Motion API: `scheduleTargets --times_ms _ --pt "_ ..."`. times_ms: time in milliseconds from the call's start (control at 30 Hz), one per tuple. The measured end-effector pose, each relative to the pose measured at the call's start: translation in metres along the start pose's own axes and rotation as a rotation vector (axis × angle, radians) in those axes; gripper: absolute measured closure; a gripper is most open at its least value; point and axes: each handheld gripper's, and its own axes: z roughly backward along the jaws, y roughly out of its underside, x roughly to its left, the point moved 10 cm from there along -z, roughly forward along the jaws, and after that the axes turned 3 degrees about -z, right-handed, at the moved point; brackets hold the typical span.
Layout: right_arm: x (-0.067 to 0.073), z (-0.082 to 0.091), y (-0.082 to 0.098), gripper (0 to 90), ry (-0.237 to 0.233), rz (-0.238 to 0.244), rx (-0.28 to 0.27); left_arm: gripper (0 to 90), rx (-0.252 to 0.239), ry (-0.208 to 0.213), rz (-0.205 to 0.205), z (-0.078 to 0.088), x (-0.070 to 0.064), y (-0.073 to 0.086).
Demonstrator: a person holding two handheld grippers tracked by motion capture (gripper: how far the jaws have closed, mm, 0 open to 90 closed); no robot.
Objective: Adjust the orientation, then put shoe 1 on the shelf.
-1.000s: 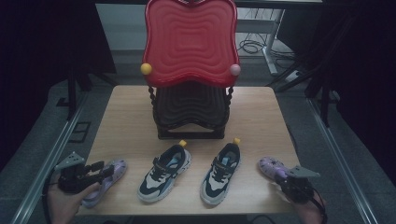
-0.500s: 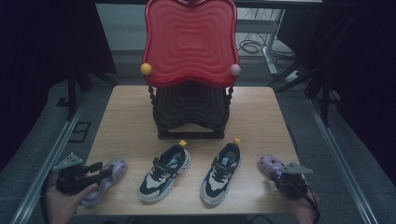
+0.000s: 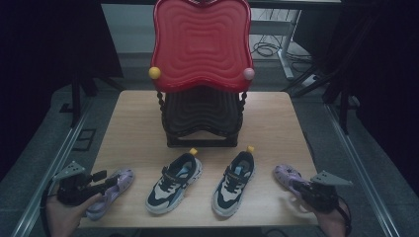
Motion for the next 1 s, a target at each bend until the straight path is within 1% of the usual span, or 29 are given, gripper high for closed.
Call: scheduleTargets --times_ms 67,133,300,433,567,667,800,900,1000 --pt "-0.001 0.003 0.000 88.7 -0.014 -0.009 -0.011 44.3 -0.002 0.006 -0.002 0.002 -0.001 0.001" --pt "-0.002 0.006 0.000 84.0 -0.029 -0.014 -0.021 44.2 -0.001 0.007 -0.003 0.004 -0.002 0.001" --pt "-0.005 0.014 0.000 82.2 -0.042 -0.021 -0.037 44.2 -0.003 -0.003 -0.007 0.014 -0.002 0.002" --pt "-0.008 0.020 0.002 79.4 -0.044 -0.011 -0.033 44.4 -0.003 -0.009 -0.007 0.023 0.001 0.007" --pt "-0.011 0.026 0.005 76.0 -0.041 -0.007 -0.029 45.2 0.005 -0.020 0.005 0.033 0.005 0.016" --pt "-0.013 0.030 0.006 73.5 -0.041 -0.007 -0.029 46.4 0.022 -0.027 0.009 0.038 0.008 0.025" --pt "-0.016 0.033 0.007 69.7 -0.037 -0.005 -0.025 48.3 0.051 -0.024 0.003 0.039 0.009 0.036" --pt "-0.016 0.034 0.008 67.1 -0.040 -0.007 -0.024 49.8 0.079 -0.019 0.000 0.036 0.008 0.045" --pt "-0.017 0.034 0.009 65.3 -0.035 -0.011 -0.025 51.2 0.125 -0.002 -0.025 0.027 0.003 0.054"
